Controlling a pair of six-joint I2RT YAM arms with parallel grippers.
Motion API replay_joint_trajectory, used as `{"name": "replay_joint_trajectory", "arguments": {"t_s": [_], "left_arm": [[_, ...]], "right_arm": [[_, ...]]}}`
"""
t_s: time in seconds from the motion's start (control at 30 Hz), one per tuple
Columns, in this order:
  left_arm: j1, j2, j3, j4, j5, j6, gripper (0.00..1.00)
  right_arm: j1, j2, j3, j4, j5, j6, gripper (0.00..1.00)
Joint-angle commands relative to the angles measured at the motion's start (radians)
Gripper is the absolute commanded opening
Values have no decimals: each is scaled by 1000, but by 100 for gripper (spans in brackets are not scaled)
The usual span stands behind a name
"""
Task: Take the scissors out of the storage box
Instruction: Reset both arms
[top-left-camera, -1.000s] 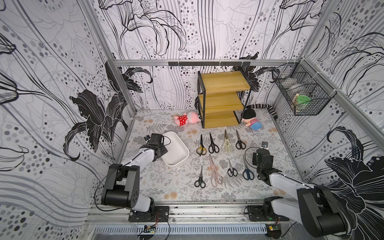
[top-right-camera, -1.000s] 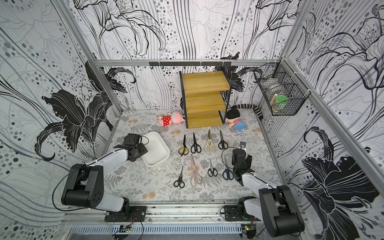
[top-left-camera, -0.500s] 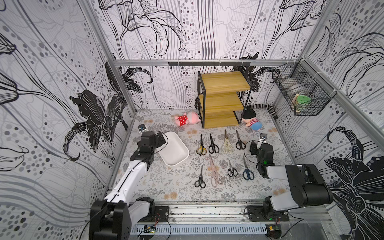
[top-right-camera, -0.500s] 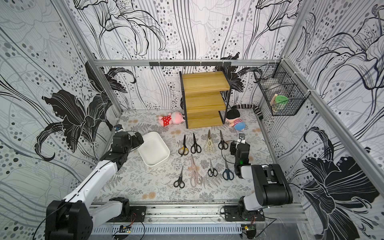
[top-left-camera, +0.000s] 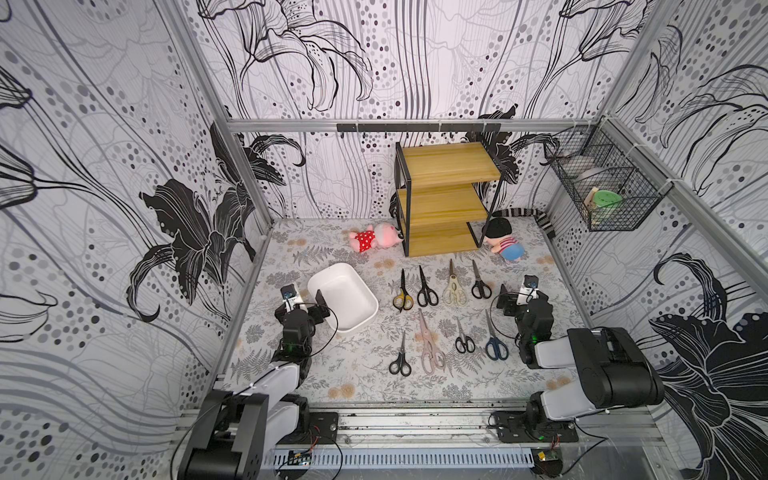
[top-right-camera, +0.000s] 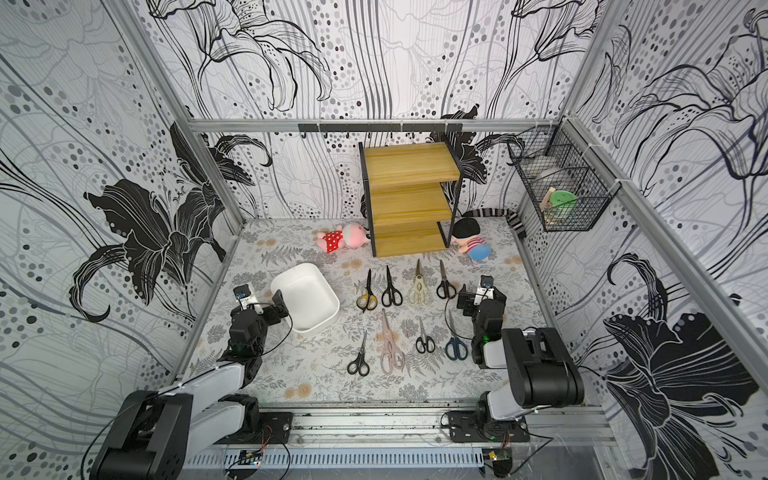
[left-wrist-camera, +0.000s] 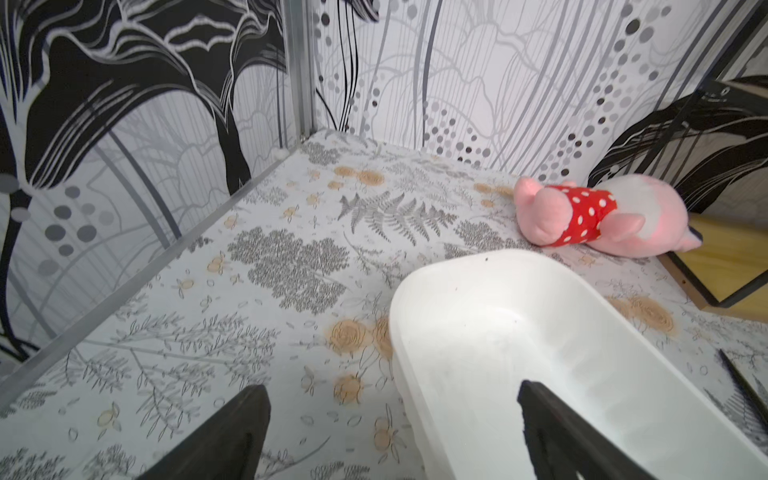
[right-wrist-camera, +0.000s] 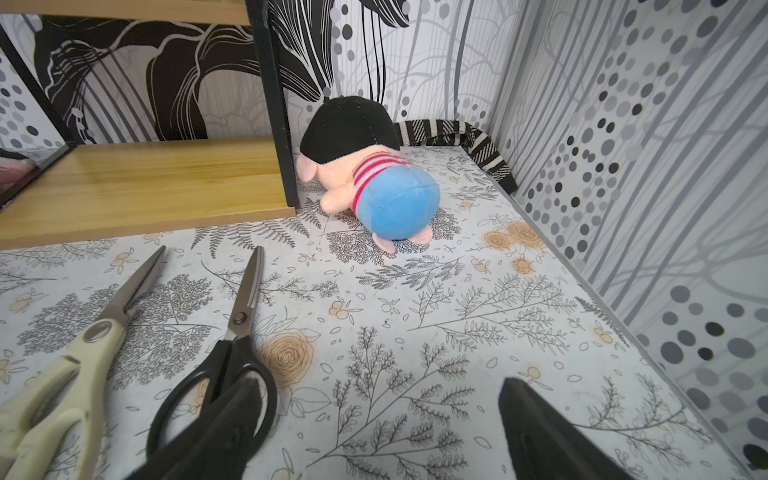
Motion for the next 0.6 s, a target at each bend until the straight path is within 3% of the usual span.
{"name": "replay_joint_trajectory", "arguments": {"t_s": [0.0, 0.07, 0.17, 0.2, 0.27, 0.57], "left_arm": [[7, 112, 43, 299, 30, 54, 98], [1, 202, 45, 397, 87, 85, 98], [-8, 320, 47, 507, 65, 96, 98], [-8, 289, 65, 417, 67, 72, 98], [-8, 310, 49, 494, 63, 95, 98], [-8, 306, 58, 461, 74, 81, 98]], "right_arm": [[-3, -1, 6, 37, -8, -8, 95], [-3, 0, 6, 37, -8, -6, 95], [-3, -1, 7, 34, -10, -8, 95], [-3, -1, 6, 36, -9, -8, 95], [-3, -1, 6, 35, -8, -9, 95], [-4, -1, 7, 34, -10, -6, 95]]}}
